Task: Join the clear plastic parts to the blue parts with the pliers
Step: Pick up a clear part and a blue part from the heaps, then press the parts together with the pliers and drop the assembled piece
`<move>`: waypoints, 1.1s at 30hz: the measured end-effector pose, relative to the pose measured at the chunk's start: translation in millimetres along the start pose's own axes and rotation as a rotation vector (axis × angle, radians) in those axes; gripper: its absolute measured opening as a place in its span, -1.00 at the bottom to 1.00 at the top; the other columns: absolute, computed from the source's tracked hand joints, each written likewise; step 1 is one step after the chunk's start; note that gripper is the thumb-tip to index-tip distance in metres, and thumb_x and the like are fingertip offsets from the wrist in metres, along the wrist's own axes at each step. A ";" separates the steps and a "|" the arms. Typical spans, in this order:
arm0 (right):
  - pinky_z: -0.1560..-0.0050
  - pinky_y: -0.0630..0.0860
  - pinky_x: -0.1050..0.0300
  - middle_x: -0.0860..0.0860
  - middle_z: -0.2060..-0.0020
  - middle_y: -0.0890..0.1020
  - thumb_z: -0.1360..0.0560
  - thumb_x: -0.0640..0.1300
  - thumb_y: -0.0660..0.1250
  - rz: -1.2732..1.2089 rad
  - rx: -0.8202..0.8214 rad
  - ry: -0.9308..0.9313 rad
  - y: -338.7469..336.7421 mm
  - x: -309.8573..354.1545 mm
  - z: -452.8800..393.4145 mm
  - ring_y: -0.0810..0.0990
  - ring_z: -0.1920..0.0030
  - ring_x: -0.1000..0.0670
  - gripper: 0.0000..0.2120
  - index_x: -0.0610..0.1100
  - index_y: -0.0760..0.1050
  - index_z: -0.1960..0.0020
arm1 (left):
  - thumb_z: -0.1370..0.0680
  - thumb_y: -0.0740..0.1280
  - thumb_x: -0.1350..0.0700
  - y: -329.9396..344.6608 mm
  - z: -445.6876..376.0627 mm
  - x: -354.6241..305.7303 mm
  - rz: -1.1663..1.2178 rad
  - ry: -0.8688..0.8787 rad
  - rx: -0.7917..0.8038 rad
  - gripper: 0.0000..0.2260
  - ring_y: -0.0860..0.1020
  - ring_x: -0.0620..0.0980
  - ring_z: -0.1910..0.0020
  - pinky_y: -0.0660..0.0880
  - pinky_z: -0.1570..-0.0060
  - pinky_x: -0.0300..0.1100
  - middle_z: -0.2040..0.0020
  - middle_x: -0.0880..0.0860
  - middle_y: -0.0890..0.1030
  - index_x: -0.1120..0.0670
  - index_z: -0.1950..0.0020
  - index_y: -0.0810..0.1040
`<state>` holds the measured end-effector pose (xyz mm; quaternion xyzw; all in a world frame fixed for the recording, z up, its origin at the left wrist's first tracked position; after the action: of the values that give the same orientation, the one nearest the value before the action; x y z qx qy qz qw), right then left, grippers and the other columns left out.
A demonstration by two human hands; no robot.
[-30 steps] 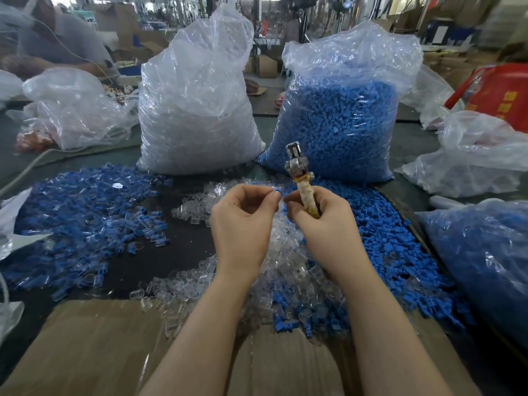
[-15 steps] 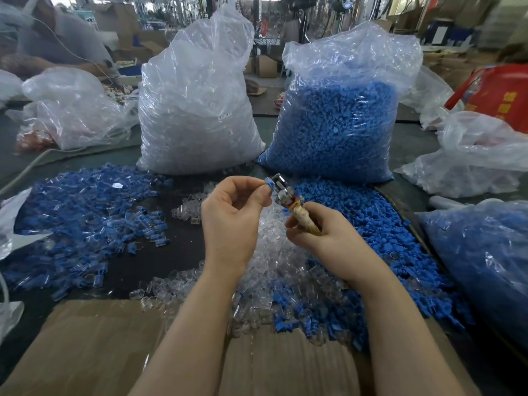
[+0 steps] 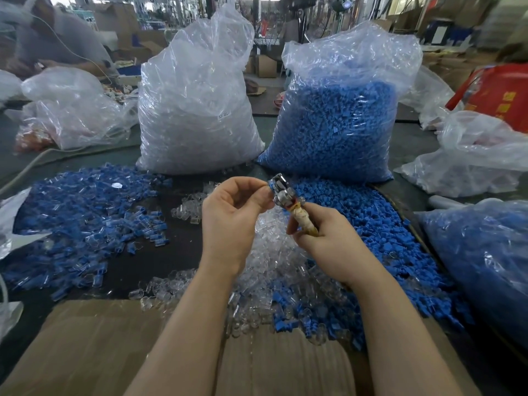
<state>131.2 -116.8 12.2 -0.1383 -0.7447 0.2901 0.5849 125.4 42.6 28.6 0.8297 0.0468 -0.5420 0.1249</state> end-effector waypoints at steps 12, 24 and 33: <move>0.46 0.30 0.27 0.18 0.50 0.45 -0.49 -0.28 0.29 -0.059 0.050 0.016 4.0 0.8 -0.9 0.33 0.50 0.15 -0.83 -0.02 0.49 0.16 | -0.51 0.41 0.34 -1.2 -0.6 2.7 0.028 -0.068 -0.013 -0.94 0.63 -0.13 0.29 0.54 0.20 -0.33 0.27 0.01 0.68 0.21 0.09 0.63; 0.30 0.30 0.04 0.05 0.40 0.43 -0.53 -0.13 0.30 -0.033 -0.179 0.138 -21.3 -21.6 -1.0 0.33 0.38 0.02 -0.88 -0.07 0.43 0.17 | -0.51 0.42 0.25 -24.0 -3.0 22.5 0.307 -0.402 -0.219 -0.95 0.68 -0.09 0.25 0.59 0.25 -0.31 0.24 0.05 0.71 0.18 0.05 0.64; 0.07 0.54 -0.07 0.04 0.16 0.56 -0.64 0.05 0.13 0.387 -0.149 0.395 -36.5 -45.6 4.6 0.54 0.17 -0.08 -0.88 0.11 0.36 -0.15 | -0.58 0.34 0.27 -107.2 2.6 47.3 0.830 -0.602 -0.863 -0.93 0.70 -0.09 0.32 0.58 0.33 -0.32 0.21 0.10 0.70 0.22 -0.05 0.54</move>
<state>144.3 -171.9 -3.0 -0.3744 -0.5954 0.3081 0.6407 119.5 142.6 -32.3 0.4671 -0.1006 -0.5897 0.6511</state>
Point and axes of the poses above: each hand's wrist, its own z-axis away from the middle knuckle, its own y-axis out of the palm, x = y × z, the point moved 5 cm from there along -z, towards the middle knuckle
